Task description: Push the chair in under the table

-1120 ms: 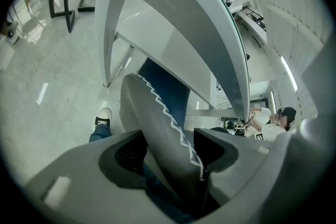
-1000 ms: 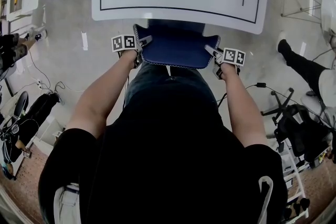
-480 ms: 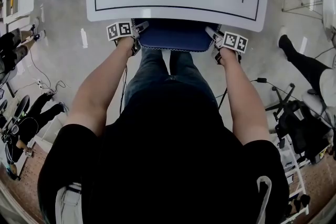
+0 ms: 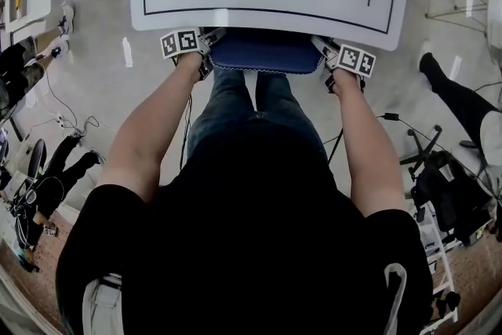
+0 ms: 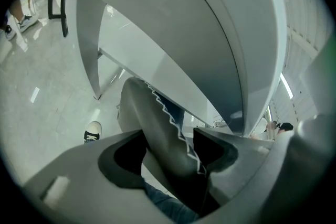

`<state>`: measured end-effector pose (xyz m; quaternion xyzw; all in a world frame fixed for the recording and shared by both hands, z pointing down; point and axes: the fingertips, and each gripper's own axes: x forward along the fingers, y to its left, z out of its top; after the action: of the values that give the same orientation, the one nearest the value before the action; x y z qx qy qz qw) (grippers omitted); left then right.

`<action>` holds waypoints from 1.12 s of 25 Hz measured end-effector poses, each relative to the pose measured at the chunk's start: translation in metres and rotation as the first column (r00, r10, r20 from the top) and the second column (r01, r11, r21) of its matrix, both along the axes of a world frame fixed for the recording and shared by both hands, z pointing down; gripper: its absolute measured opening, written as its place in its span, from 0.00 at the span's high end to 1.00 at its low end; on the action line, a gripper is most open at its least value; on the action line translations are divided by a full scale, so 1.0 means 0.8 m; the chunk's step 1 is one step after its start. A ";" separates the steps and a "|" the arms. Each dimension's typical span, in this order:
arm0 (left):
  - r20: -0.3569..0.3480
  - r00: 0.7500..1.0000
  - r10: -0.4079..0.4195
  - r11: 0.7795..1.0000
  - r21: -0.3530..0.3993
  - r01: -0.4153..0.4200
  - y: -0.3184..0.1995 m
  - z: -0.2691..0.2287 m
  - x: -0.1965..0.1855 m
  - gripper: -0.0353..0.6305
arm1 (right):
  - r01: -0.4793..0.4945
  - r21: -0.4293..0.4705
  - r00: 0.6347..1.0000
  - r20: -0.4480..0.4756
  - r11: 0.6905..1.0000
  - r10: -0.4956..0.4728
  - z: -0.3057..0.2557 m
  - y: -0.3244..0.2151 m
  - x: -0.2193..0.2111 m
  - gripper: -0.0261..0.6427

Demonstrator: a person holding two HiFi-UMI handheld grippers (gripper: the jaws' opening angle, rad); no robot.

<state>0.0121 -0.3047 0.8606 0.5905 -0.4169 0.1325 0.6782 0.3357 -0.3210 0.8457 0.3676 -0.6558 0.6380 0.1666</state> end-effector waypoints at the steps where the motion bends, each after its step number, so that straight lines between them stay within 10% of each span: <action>1: -0.002 1.000 0.002 1.000 0.002 -0.002 -0.001 0.000 0.002 0.53 | 0.000 0.003 1.000 -0.003 1.000 0.000 0.000 -0.002 0.002 0.55; 28: 0.004 0.999 -0.040 0.999 -0.021 0.040 -0.006 0.005 0.000 0.50 | -0.010 -0.011 0.998 -0.058 1.000 0.010 0.006 -0.015 0.007 0.52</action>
<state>0.0122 -0.3096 0.8642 0.5747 -0.4283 0.1245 0.6861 0.3413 -0.3334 0.8509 0.3885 -0.6453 0.6314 0.1846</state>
